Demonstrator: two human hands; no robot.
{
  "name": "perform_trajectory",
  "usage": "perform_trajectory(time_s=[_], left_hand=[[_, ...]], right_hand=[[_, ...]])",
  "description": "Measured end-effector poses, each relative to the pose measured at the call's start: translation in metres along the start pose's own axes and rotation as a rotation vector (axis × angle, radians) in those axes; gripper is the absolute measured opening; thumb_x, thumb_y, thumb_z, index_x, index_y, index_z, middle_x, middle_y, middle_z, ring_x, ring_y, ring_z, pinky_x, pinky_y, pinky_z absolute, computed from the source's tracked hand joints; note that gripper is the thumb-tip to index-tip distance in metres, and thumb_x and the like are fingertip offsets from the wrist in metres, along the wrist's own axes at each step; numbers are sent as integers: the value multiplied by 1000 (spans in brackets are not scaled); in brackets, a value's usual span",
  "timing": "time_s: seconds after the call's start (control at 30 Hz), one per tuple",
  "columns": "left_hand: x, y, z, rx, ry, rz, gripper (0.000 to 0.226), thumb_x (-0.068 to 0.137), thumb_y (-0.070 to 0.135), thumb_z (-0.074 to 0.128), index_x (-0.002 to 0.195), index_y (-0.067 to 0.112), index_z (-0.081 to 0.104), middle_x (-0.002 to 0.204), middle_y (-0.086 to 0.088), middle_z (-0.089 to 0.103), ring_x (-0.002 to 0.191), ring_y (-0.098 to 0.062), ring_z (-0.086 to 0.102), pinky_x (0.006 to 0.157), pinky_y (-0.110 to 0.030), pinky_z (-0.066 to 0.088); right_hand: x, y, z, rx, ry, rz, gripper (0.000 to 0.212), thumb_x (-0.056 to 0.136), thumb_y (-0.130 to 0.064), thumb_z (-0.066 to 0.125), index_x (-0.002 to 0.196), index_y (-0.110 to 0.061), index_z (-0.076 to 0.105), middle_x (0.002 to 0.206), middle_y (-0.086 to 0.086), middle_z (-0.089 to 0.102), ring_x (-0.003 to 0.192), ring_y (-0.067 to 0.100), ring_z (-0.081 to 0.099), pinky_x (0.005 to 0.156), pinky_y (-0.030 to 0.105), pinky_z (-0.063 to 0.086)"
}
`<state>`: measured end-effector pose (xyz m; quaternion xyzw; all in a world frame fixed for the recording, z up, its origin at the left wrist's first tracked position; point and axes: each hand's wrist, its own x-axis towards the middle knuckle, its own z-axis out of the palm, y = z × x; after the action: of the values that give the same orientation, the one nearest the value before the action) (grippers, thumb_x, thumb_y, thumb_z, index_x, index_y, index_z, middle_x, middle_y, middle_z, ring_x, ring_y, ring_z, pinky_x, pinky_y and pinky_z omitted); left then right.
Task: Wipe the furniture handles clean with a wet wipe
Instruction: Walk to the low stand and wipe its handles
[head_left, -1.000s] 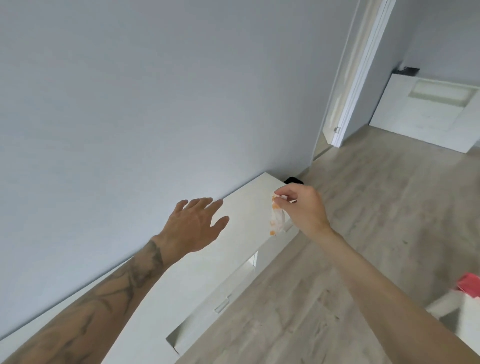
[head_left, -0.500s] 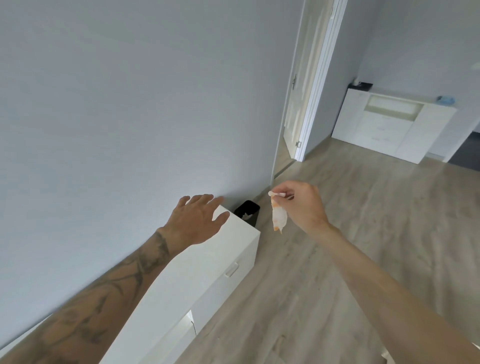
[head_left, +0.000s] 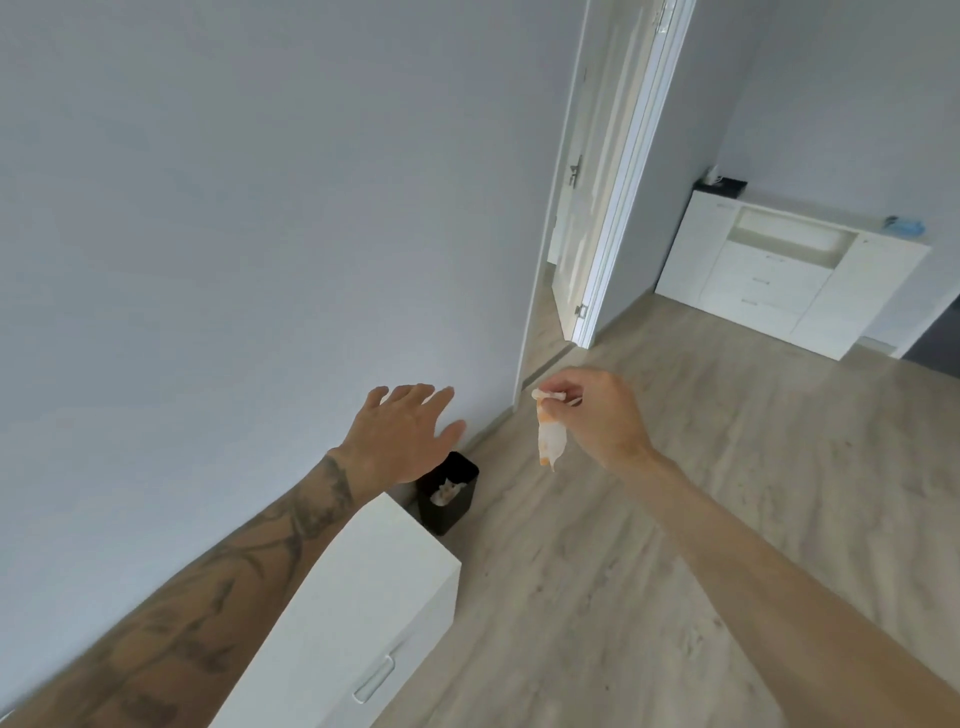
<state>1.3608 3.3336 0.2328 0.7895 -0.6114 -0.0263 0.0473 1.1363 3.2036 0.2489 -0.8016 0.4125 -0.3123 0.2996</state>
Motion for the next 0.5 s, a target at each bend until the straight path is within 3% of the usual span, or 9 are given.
perform_trajectory(time_s=[0.33, 0.5], left_hand=[[196, 60, 37, 51, -4, -204, 61, 113, 58, 30, 168, 31, 29, 172, 3, 33, 159, -18, 29, 132, -45, 15], [267, 70, 53, 72, -26, -327, 62, 112, 59, 31, 168, 30, 28, 172, 3, 33, 159, -19, 29, 132, -45, 15]], right_hand=[[215, 141, -28, 37, -148, -136, 21, 90, -1, 75, 96, -20, 82, 94, -10, 78, 91, 11, 74, 85, 28, 58], [308, 183, -23, 59, -252, -172, 20, 91, -2, 75, 96, -19, 82, 97, -6, 78, 94, 14, 74, 87, 34, 60]])
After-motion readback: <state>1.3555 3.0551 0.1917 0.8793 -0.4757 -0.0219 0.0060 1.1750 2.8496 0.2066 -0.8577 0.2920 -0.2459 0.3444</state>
